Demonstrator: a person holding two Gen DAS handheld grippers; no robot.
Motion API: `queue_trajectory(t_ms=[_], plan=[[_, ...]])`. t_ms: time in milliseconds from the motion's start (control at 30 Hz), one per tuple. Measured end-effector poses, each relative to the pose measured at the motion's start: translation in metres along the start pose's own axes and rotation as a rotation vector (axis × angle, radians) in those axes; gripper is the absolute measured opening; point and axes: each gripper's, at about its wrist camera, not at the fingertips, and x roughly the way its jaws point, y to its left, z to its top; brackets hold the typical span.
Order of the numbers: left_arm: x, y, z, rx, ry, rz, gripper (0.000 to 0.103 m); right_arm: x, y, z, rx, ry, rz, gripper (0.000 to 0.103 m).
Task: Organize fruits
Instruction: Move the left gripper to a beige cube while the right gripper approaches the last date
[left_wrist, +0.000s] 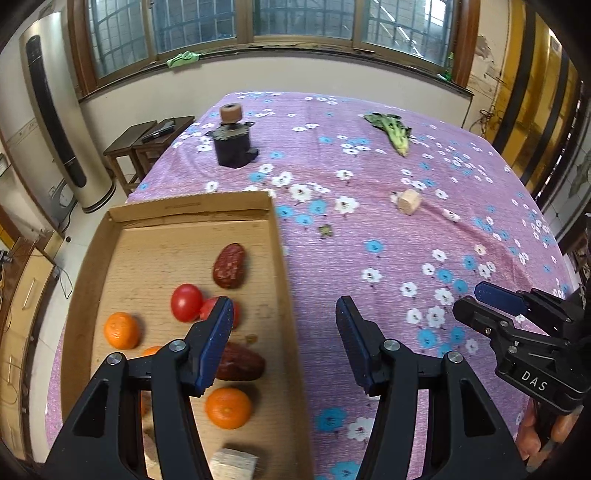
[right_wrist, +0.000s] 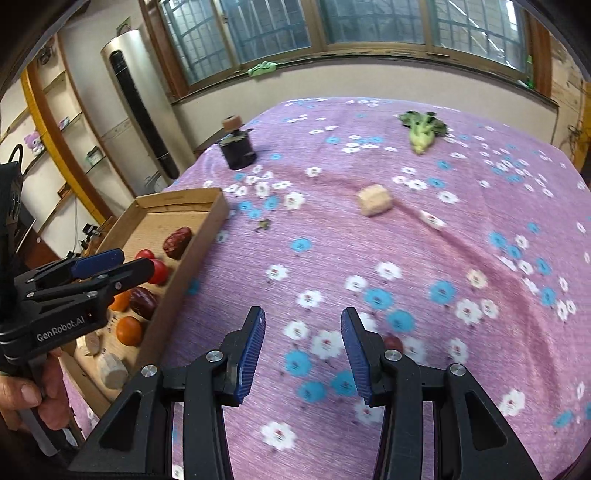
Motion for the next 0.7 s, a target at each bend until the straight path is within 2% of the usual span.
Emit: queue_trajectory(t_ms=[333, 700], plan=[[0.005, -0.025, 0.003, 0.022, 0.004, -0.052, 0.056, -0.007, -0.040, -0.022, 0.054, 0.017, -0.055, 0.045], [0.023, -0.064, 0.023, 0.071, 0.019, -0.104, 0.060, 0.004, -0.052, -0.030, 0.051, 0.043, -0.053, 0.044]])
